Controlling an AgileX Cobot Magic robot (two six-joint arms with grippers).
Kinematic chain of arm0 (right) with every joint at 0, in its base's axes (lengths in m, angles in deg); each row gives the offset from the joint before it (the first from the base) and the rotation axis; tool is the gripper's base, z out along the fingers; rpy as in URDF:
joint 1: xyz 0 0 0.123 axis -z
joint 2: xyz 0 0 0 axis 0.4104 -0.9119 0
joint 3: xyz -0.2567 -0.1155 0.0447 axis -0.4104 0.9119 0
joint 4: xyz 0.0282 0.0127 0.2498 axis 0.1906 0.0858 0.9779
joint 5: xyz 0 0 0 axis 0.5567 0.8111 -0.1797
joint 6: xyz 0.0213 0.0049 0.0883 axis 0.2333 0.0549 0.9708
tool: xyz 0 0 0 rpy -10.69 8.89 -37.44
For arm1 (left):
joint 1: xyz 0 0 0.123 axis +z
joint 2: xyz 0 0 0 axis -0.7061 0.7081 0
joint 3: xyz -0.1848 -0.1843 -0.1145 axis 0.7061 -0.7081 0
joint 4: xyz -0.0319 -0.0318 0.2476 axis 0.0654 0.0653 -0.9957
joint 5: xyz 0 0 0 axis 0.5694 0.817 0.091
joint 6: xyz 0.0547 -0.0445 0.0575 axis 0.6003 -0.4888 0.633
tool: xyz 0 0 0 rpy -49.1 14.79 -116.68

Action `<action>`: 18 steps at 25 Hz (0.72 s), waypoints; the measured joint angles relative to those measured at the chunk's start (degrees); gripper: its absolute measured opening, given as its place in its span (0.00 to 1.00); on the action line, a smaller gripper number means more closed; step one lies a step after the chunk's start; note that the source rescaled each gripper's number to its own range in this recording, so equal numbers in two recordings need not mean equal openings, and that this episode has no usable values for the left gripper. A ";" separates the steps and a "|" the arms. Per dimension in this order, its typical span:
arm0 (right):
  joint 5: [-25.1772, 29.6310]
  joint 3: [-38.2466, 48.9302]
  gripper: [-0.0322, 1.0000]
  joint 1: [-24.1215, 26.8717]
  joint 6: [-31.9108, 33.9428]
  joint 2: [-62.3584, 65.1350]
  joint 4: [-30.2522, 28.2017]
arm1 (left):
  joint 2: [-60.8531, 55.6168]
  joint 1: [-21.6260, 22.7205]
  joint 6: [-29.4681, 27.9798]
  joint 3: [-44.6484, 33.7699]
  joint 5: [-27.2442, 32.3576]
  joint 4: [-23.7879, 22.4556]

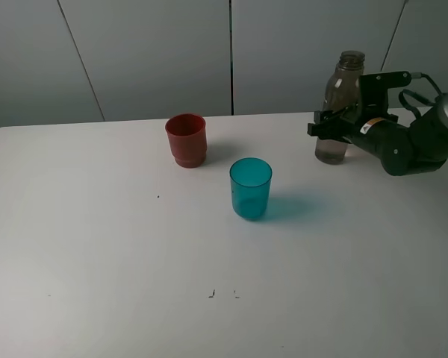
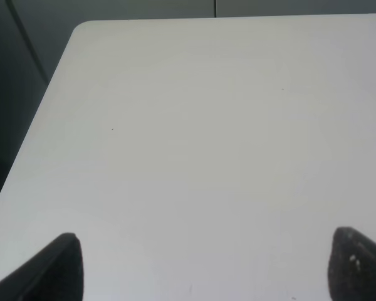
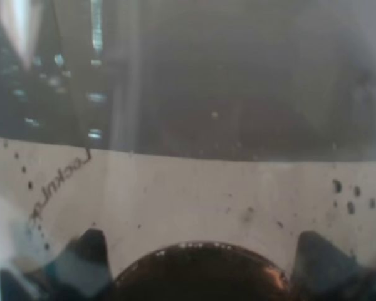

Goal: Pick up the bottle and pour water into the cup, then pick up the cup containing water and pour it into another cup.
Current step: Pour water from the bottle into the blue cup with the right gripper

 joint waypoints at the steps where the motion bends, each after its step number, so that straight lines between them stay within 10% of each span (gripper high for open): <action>1: -0.31 0.00 0.05 0.00 -0.75 0.00 -0.98 | 0.00 0.00 0.00 0.00 0.00 0.00; 18: -0.84 0.44 0.05 0.00 -7.22 6.48 -13.10 | 0.00 0.00 0.00 0.00 0.00 0.00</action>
